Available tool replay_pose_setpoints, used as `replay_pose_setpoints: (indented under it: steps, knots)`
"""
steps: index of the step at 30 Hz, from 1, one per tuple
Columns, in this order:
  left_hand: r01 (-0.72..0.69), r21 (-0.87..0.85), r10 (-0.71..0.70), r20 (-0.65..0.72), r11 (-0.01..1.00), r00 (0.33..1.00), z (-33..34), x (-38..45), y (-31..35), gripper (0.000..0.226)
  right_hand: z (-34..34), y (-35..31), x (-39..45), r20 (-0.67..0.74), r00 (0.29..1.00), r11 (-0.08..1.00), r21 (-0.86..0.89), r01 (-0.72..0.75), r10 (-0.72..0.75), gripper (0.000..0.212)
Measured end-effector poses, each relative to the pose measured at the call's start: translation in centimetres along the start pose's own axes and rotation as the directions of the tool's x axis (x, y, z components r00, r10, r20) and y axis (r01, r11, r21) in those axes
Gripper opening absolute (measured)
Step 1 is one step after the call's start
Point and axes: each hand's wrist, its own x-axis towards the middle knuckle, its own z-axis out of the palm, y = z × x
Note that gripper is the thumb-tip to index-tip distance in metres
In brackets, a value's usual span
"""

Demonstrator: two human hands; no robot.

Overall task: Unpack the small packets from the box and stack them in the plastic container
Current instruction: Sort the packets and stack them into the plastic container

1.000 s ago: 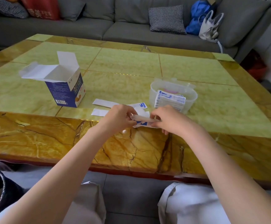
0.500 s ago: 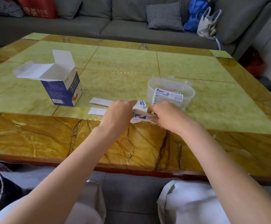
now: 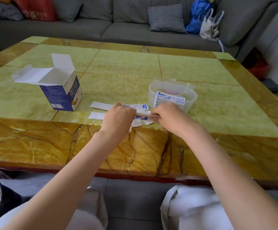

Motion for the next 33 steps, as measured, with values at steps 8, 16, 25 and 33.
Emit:
replay_pose_setpoints:
  steps: [8,16,25,33]
  knots:
    - [0.168,-0.855,-0.326,-0.002,0.491,0.945,-3.1,3.3,0.9,0.024,-2.8,3.2,0.8,-0.397,0.894,0.891,0.455,-0.006,0.209,0.017]
    - [0.175,-0.812,-0.350,-0.039,0.557,0.936,-2.9,8.9,3.4,0.022,-3.1,6.4,2.7,-0.462,0.664,0.608,0.794,0.014,0.588,0.012]
    - [0.209,-0.469,-0.194,0.080,0.858,0.978,-2.2,13.1,4.4,0.007,-1.9,8.2,4.5,-0.489,0.698,0.817,0.520,-0.248,0.523,0.005]
    - [0.164,-0.265,-0.131,0.139,0.950,0.982,-2.0,14.1,5.1,0.010,-1.1,8.4,4.2,-0.450,0.768,0.883,0.337,-0.327,0.456,0.009]
